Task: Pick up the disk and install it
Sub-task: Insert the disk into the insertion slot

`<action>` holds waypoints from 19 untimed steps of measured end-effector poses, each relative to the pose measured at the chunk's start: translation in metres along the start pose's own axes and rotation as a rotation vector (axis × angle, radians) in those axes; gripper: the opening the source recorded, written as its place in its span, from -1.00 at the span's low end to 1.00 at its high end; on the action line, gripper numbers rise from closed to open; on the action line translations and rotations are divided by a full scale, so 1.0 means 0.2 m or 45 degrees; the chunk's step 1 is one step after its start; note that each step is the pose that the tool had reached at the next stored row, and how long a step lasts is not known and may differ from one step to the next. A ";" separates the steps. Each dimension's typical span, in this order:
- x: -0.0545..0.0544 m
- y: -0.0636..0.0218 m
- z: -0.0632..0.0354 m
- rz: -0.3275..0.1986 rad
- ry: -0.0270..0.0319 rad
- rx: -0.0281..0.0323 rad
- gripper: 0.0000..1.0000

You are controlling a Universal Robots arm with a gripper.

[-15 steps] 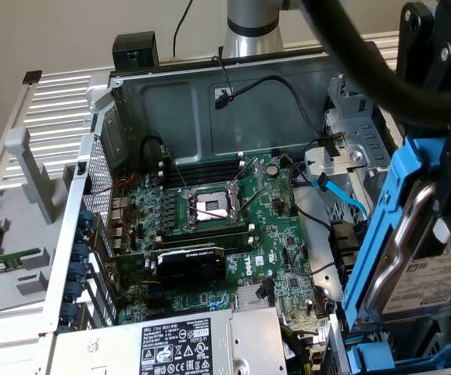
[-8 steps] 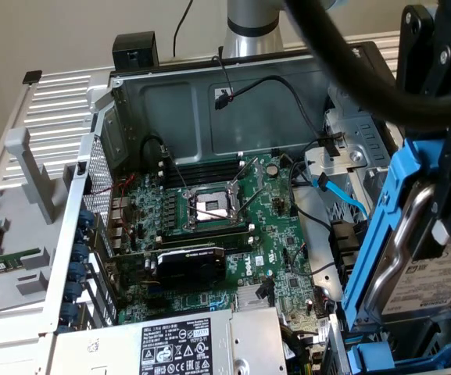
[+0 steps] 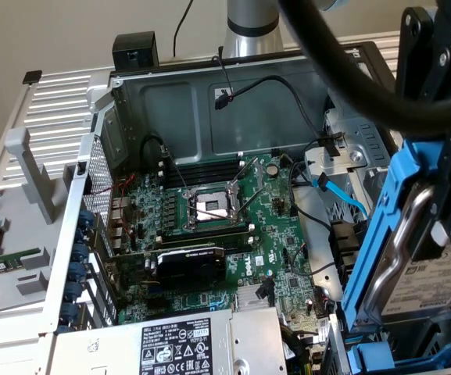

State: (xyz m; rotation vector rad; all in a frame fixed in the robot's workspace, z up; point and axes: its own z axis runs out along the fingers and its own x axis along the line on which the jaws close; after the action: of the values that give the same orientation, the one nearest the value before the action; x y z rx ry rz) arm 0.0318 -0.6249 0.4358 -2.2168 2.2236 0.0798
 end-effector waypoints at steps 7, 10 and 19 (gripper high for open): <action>0.00 0.010 0.006 0.006 0.0002 0.0023 -0.26; 0.00 0.011 0.009 0.007 0.0003 0.0098 -0.26; -0.01 0.026 0.015 0.007 0.0005 0.0259 -0.26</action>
State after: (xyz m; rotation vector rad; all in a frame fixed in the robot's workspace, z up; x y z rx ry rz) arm 0.0264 -0.6237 0.4330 -2.2011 2.2203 0.0565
